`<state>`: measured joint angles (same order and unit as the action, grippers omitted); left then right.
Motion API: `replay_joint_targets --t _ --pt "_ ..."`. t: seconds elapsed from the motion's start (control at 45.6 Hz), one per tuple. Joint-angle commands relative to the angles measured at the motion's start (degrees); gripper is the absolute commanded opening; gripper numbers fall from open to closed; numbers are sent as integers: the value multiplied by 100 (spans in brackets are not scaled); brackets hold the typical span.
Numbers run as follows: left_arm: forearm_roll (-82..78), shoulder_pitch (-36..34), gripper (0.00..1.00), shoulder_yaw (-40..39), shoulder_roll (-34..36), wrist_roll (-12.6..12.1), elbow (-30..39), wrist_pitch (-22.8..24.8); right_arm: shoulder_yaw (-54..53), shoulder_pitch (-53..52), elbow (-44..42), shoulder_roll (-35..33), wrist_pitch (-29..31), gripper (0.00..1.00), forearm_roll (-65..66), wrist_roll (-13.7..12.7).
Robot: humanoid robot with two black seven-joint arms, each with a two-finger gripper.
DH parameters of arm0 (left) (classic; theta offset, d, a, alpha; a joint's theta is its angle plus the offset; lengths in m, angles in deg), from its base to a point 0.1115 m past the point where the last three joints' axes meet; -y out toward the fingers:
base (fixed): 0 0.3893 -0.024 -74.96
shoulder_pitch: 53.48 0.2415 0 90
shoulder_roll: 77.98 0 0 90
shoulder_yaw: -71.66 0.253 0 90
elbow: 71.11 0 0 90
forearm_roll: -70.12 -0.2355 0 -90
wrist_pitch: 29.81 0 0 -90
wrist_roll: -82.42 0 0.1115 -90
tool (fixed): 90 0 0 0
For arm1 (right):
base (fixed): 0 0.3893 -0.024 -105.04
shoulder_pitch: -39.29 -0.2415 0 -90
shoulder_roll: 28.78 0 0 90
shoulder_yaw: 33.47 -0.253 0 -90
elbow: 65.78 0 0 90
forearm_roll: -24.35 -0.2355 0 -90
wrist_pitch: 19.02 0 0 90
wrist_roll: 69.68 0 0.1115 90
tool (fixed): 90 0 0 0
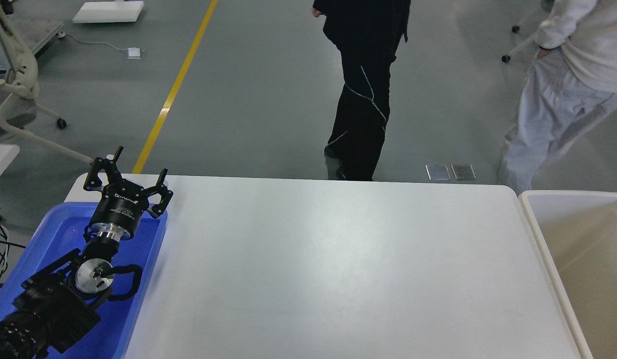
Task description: Tidy desktop
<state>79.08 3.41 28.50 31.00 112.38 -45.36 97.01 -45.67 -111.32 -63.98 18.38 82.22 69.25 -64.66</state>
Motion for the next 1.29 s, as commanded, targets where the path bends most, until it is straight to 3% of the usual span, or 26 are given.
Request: replay_joint_targets --t 0.0,0.088,0.505,0.987,1.009,1.119,1.185,1.207,1.272 --pt "1 -3 100 0 0 0 0 0 16 444 -1076 566 -377 0 -104 -975" --pt "1 6 100 0 0 0 0 0 16 690 -1138 724 -588 0 -192 -1143" --pt "1 6 100 0 0 0 0 0 69 1982 -1077 1725 -746 0 -1123 -1099" --pt "1 6 100 0 0 0 0 0 69 2150 -1077 2139 -896 0 -1273 -1091" --pt "1 6 100 0 0 0 0 0 69 2141 -1077 2139 -905 2 -1273 -1091" --pt "1 -2 100 0 0 0 0 0 69 2106 -1077 2122 -957 65 -1273 -1091" --pt "1 -2 100 0 0 0 0 0 60 2097 -1068 2122 -966 94 -1273 -1091" --pt "1 6 100 0 0 0 0 0 60 2088 -1059 2122 -966 99 -1273 -1091" --pt "1 6 100 0 0 0 0 0 52 2071 -980 2113 -958 98 -1282 -1091"
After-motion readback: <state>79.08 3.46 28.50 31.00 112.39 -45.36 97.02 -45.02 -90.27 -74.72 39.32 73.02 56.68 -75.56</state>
